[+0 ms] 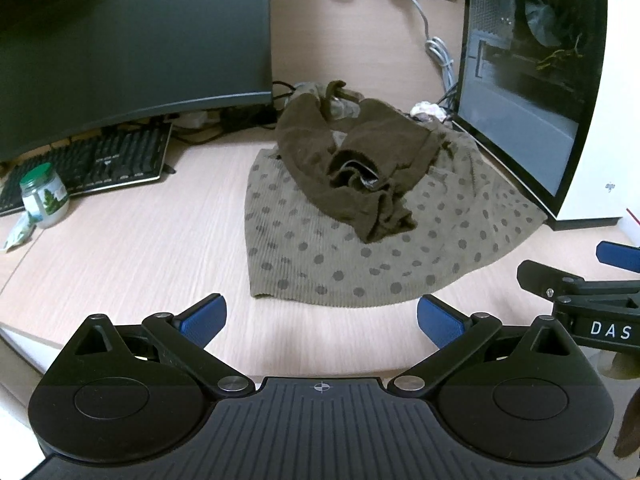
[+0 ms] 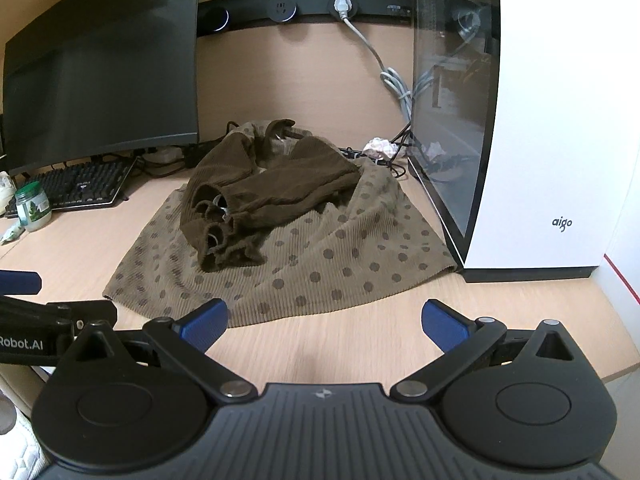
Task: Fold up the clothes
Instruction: 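Move both tools toward the crumpled brown polka-dot dress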
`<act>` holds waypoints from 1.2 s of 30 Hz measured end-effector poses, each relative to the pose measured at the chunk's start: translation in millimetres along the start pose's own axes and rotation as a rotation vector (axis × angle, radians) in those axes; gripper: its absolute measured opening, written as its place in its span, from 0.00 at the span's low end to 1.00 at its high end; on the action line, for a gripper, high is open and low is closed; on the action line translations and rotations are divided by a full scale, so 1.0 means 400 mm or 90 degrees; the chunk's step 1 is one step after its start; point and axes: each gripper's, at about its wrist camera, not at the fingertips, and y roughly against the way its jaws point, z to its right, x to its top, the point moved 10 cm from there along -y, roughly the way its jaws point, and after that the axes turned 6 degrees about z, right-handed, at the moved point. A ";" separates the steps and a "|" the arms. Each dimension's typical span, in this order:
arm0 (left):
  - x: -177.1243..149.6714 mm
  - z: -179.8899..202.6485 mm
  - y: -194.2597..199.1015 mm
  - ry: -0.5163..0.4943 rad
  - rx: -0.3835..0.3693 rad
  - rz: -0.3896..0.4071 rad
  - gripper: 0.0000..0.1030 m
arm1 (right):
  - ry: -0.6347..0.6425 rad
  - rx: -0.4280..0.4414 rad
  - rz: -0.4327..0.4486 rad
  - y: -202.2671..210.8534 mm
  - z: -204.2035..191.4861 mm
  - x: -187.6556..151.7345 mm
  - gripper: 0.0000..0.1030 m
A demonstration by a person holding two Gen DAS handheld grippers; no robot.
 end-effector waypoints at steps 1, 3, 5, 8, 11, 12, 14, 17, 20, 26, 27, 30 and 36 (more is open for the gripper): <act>-0.003 -0.001 0.000 0.000 0.001 -0.002 1.00 | 0.000 0.000 -0.002 -0.001 -0.001 -0.001 1.00; -0.006 -0.004 -0.001 0.002 0.003 -0.006 1.00 | -0.001 0.001 -0.005 -0.001 -0.001 -0.003 1.00; -0.008 -0.007 -0.003 0.004 0.006 -0.011 1.00 | -0.001 0.002 -0.009 -0.003 -0.003 -0.006 1.00; -0.013 -0.011 -0.004 0.007 0.009 -0.017 1.00 | -0.001 0.004 -0.014 -0.005 -0.005 -0.011 1.00; -0.016 -0.016 -0.007 0.010 0.012 -0.022 1.00 | -0.001 0.006 -0.018 -0.010 -0.007 -0.013 1.00; -0.018 -0.018 -0.007 0.012 0.013 -0.023 1.00 | -0.001 0.007 -0.019 -0.011 -0.008 -0.014 1.00; -0.019 -0.020 -0.008 0.015 0.015 -0.025 1.00 | 0.000 0.008 -0.020 -0.014 -0.010 -0.017 1.00; -0.020 -0.019 -0.011 0.015 0.016 -0.027 1.00 | 0.001 0.010 -0.023 -0.019 -0.012 -0.020 1.00; -0.022 -0.021 -0.013 0.015 0.017 -0.029 1.00 | -0.001 0.012 -0.031 -0.027 -0.013 -0.023 1.00; -0.029 -0.032 -0.021 0.021 0.024 -0.036 1.00 | -0.002 0.022 -0.039 -0.042 -0.021 -0.029 1.00; -0.031 -0.033 -0.023 0.021 0.025 -0.038 1.00 | -0.003 0.024 -0.042 -0.045 -0.022 -0.032 1.00; -0.031 -0.038 -0.028 0.023 0.025 -0.039 1.00 | -0.005 0.027 -0.050 -0.055 -0.026 -0.038 1.00; -0.030 -0.038 -0.038 0.023 0.024 -0.044 1.00 | -0.006 0.028 -0.055 -0.063 -0.026 -0.040 1.00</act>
